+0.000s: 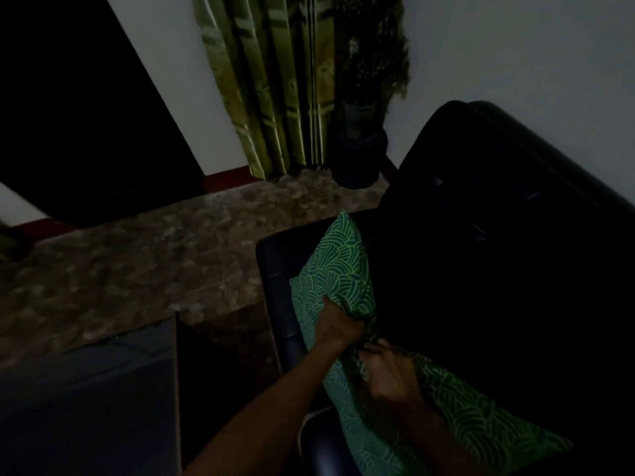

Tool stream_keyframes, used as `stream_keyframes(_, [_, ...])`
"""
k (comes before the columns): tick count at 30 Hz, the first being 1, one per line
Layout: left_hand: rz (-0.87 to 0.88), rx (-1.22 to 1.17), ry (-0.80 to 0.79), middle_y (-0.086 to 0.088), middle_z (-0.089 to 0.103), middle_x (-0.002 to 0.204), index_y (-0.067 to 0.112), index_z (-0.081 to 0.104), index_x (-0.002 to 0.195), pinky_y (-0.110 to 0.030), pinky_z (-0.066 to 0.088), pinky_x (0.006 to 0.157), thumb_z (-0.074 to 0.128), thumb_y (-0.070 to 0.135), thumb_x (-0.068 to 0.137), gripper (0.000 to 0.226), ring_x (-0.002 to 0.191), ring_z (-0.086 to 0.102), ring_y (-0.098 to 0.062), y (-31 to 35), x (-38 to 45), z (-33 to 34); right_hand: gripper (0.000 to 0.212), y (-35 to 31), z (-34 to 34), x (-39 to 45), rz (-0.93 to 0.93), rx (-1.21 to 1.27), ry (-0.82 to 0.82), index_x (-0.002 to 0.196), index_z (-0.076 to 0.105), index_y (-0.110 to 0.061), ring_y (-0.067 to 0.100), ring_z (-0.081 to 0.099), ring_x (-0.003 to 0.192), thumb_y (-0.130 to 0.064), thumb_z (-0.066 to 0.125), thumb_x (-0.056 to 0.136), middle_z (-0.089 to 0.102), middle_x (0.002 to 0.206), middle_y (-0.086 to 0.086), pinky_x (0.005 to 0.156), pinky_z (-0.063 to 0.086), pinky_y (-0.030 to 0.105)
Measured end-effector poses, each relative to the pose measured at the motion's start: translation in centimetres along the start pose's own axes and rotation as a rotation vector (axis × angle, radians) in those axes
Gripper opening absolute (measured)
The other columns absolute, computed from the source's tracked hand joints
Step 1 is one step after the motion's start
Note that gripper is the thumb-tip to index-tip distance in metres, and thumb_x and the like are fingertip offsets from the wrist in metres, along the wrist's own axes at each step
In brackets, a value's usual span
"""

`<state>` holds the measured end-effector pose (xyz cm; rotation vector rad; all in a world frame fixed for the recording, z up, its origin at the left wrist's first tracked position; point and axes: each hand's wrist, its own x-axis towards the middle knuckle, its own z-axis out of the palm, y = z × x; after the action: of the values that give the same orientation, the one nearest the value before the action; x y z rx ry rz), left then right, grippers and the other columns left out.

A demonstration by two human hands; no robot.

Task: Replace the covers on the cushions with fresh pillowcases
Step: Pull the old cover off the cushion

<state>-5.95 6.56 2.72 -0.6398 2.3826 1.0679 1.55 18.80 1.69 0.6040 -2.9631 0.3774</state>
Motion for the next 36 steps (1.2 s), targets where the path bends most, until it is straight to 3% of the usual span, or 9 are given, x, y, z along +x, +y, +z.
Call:
stream_keyframes(2, [0.047, 0.008, 0.049, -0.015, 0.058, 0.138, 0.008, 0.041, 0.147, -0.033, 0.046, 0.103, 0.076, 0.031, 0.081, 0.079, 0.127, 0.056, -0.031, -1.4, -0.6, -0.9, 0.037, 0.1, 0.0, -0.5, 0.026, 0.116, -0.039, 0.088, 0.07, -0.032, 0.021, 0.061, 0.09, -0.06, 0.058, 0.066, 0.061, 0.091, -0.008, 0.074, 0.043, 0.037])
stream_keyframes(5, [0.104, -0.021, 0.056, -0.015, 0.06, 0.136, 0.009, 0.055, 0.137, -0.029, 0.044, 0.099, 0.072, 0.024, 0.086, 0.056, 0.126, 0.056, -0.031, -3.1, -1.0, -2.3, 0.096, 1.1, -1.0, -0.8, 0.308, 0.161, -0.315, 0.141, 0.043, -0.037, 0.026, 0.038, 0.138, -0.076, 0.061, 0.055, 0.042, 0.142, -0.001, 0.108, 0.031, 0.049])
stream_keyframes(8, [0.096, -0.078, 0.061, -0.014, 0.063, 0.133, 0.008, 0.06, 0.132, -0.028, 0.045, 0.098, 0.069, 0.02, 0.089, 0.045, 0.124, 0.058, -0.031, -4.8, -1.6, -3.2, 0.116, 0.5, -1.8, -0.7, 0.462, 0.214, -0.569, 0.157, 0.019, -0.034, 0.03, 0.034, 0.146, -0.083, 0.062, 0.061, 0.033, 0.159, 0.002, 0.114, 0.032, 0.046])
stream_keyframes(12, [0.036, -0.219, 0.151, -0.013, 0.068, 0.123, 0.004, 0.065, 0.123, -0.02, 0.043, 0.086, 0.064, 0.006, 0.089, 0.034, 0.117, 0.062, -0.028, -7.0, -3.2, -5.5, 0.068, -2.3, -2.2, 0.3, 0.292, 0.037, -0.526, 0.141, 0.048, -0.028, 0.028, 0.057, 0.127, -0.067, 0.059, 0.086, 0.063, 0.135, 0.005, 0.101, 0.044, 0.036])
stream_keyframes(17, [0.031, -0.416, 0.22, -0.004, 0.068, 0.103, 0.006, 0.067, 0.118, -0.018, 0.046, 0.074, 0.063, 0.002, 0.091, 0.028, 0.103, 0.064, -0.017, -9.7, -5.3, -11.8, 0.061, -7.7, -5.2, 3.7, 0.054, 0.01, -0.482, 0.122, 0.059, -0.025, 0.027, 0.063, 0.113, -0.074, 0.05, 0.087, 0.071, 0.114, 0.003, 0.086, 0.047, 0.034])
stream_keyframes(21, [-0.03, -0.629, 0.395, 0.001, 0.073, 0.101, 0.012, 0.071, 0.108, -0.03, 0.057, 0.082, 0.071, 0.008, 0.088, 0.021, 0.096, 0.07, -0.016, -13.8, -6.8, -18.4, 0.035, -15.1, -8.1, 7.5, -0.169, 0.043, -0.405, 0.112, 0.061, -0.026, 0.024, 0.066, 0.106, -0.056, 0.061, 0.092, 0.072, 0.105, -0.001, 0.074, 0.044, 0.031])
stream_keyframes(29, [-0.092, -0.997, 0.702, -0.004, 0.074, 0.104, 0.009, 0.07, 0.11, -0.038, 0.059, 0.085, 0.07, 0.004, 0.09, 0.021, 0.098, 0.071, -0.022, -24.8, -8.7, -32.0, 0.041, -32.5, -7.3, 16.2, -0.541, -0.061, -0.423, 0.131, 0.059, -0.028, 0.026, 0.068, 0.101, -0.029, 0.062, 0.09, 0.073, 0.105, 0.002, 0.074, 0.05, 0.033])
stream_keyframes(32, [-0.134, -1.075, 0.838, -0.005, 0.074, 0.103, 0.016, 0.07, 0.102, -0.042, 0.057, 0.089, 0.07, 0.002, 0.089, 0.019, 0.099, 0.07, -0.024, -30.3, -9.2, -35.1, 0.058, -39.5, -5.5, 17.9, -0.681, -0.11, -0.382, 0.134, 0.061, -0.024, 0.028, 0.071, 0.087, -0.022, 0.071, 0.076, 0.075, 0.092, 0.005, 0.066, 0.051, 0.032])
stream_keyframes(36, [-0.19, -1.171, 0.995, -0.012, 0.072, 0.107, 0.006, 0.068, 0.108, -0.047, 0.055, 0.094, 0.069, -0.002, 0.089, 0.02, 0.102, 0.068, -0.027, -38.2, -9.6, -37.1, 0.077, -47.1, -0.3, 17.8, -0.871, -0.171, -0.295, 0.095, 0.081, -0.019, 0.019, 0.059, 0.039, -0.025, 0.093, 0.019, 0.06, 0.048, 0.0, 0.039, 0.039, 0.02])
